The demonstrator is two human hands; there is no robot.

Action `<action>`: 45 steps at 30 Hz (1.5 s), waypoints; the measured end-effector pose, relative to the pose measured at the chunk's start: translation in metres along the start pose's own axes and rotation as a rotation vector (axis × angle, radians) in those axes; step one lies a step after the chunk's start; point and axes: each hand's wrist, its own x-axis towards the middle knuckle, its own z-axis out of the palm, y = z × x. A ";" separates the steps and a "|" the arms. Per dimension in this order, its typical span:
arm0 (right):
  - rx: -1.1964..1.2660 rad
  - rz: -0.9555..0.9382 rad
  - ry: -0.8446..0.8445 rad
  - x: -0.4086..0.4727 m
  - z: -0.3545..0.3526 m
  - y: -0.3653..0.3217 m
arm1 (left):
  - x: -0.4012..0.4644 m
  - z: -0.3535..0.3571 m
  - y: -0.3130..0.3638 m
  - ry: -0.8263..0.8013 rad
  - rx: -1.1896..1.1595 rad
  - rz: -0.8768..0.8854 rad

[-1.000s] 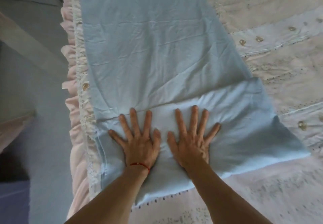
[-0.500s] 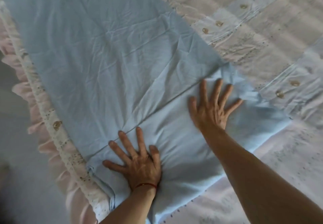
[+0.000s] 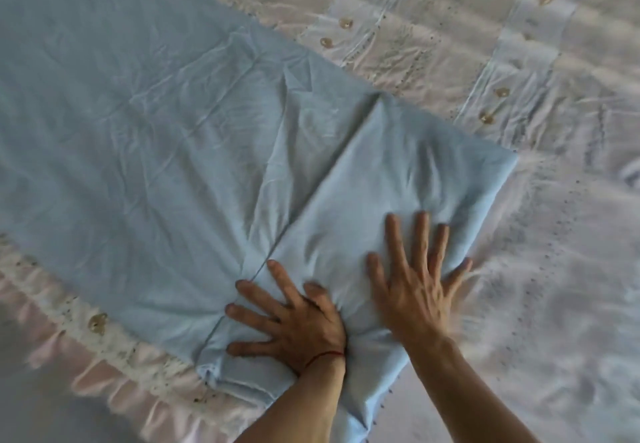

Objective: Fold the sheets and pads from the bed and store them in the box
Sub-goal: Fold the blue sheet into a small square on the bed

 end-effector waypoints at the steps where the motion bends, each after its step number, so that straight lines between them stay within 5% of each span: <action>1: -0.008 0.031 -0.004 0.001 0.008 0.005 | 0.000 -0.003 0.001 -0.053 -0.008 0.003; 4: -0.036 0.047 -0.005 0.008 0.020 0.002 | -0.004 -0.032 -0.005 -0.186 0.048 0.045; 8: -0.065 0.073 -0.024 0.008 0.025 0.001 | 0.011 -0.098 -0.047 -0.404 0.208 0.417; 12: -0.072 0.072 -0.002 0.013 0.030 0.002 | 0.069 -0.111 -0.022 -0.162 0.338 1.051; 14: -0.075 0.065 0.011 0.013 0.032 0.004 | 0.103 -0.086 0.001 -0.186 0.447 1.238; 25: -0.056 0.084 0.016 0.011 0.027 0.002 | 0.133 -0.057 0.024 -0.489 0.694 1.148; 31: 0.013 0.090 0.006 0.007 0.006 -0.004 | 0.132 -0.061 0.031 -0.509 0.744 1.139; 37: 0.488 0.696 0.340 -0.054 -0.011 -0.039 | 0.134 -0.068 0.038 -0.574 0.777 1.132; 41: 0.631 0.885 0.032 -0.081 -0.034 -0.036 | 0.141 -0.076 0.044 -0.673 0.774 1.164; 45: 0.807 0.711 0.014 -0.090 -0.071 -0.048 | 0.156 -0.091 0.045 -0.727 0.738 1.258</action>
